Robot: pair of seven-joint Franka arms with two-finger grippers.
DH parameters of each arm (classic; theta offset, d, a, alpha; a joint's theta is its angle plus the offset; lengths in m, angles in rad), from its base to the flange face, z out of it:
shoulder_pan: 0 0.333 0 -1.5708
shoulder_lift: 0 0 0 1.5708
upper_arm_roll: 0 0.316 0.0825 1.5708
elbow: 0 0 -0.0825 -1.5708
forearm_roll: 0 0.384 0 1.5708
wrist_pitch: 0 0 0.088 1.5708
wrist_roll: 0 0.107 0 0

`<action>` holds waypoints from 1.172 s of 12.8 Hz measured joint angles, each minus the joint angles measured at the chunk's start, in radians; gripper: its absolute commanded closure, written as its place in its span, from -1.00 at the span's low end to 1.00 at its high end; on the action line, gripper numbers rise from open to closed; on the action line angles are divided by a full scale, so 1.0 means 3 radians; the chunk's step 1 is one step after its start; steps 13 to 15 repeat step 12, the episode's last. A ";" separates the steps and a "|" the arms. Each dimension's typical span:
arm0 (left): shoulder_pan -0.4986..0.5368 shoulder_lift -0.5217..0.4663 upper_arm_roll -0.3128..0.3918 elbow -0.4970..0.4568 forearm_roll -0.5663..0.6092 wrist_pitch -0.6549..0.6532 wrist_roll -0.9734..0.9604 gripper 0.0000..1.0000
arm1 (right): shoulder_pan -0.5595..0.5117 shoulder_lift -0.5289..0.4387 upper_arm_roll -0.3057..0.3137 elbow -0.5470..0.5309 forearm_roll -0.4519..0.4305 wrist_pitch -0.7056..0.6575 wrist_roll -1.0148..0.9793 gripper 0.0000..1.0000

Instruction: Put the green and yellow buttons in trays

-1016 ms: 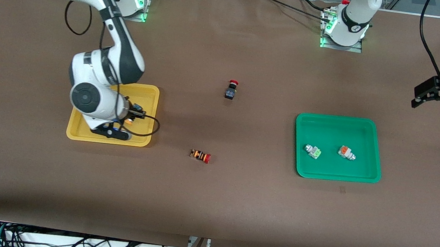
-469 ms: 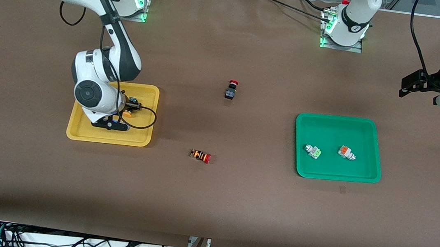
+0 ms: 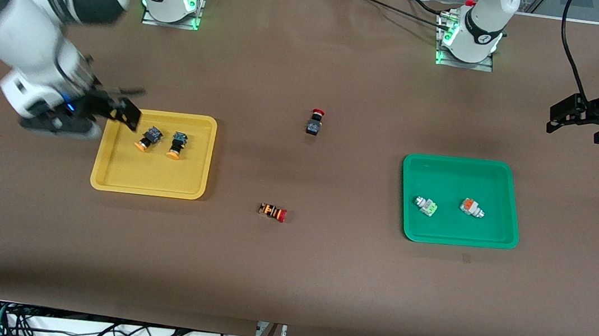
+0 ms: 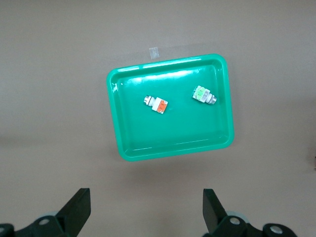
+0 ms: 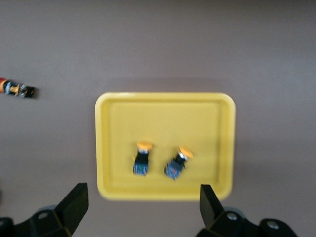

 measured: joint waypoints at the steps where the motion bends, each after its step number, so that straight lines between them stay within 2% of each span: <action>1: 0.0000 0.0003 -0.0003 0.0026 0.0000 0.0000 -0.0001 -1.00 | 0.0001 -0.0152 0.0008 -0.0003 0.0000 -0.0142 -0.0002 -1.00; 3: -0.0001 0.0014 -0.0008 0.0070 0.0000 -0.0002 -0.0002 -1.00 | 0.0000 -0.0236 -0.0025 0.0111 0.0001 -0.0432 -0.0006 -1.00; 7: -0.0001 0.0065 -0.0013 0.0085 0.0000 -0.0003 -0.0004 -1.00 | -0.0016 -0.0154 -0.0239 0.0584 0.0000 -0.0884 -0.0041 -1.00; 9: -0.0001 0.0076 -0.0013 0.0093 0.0000 -0.0003 -0.0004 -1.00 | -0.0033 -0.0128 -0.0249 0.0717 0.0000 -0.1153 -0.0062 -1.00; 15: -0.0001 0.0087 -0.0014 0.0104 0.0000 -0.0003 -0.0005 -1.00 | -0.0033 -0.0061 -0.0248 0.0734 0.0000 -0.1228 -0.0067 -1.00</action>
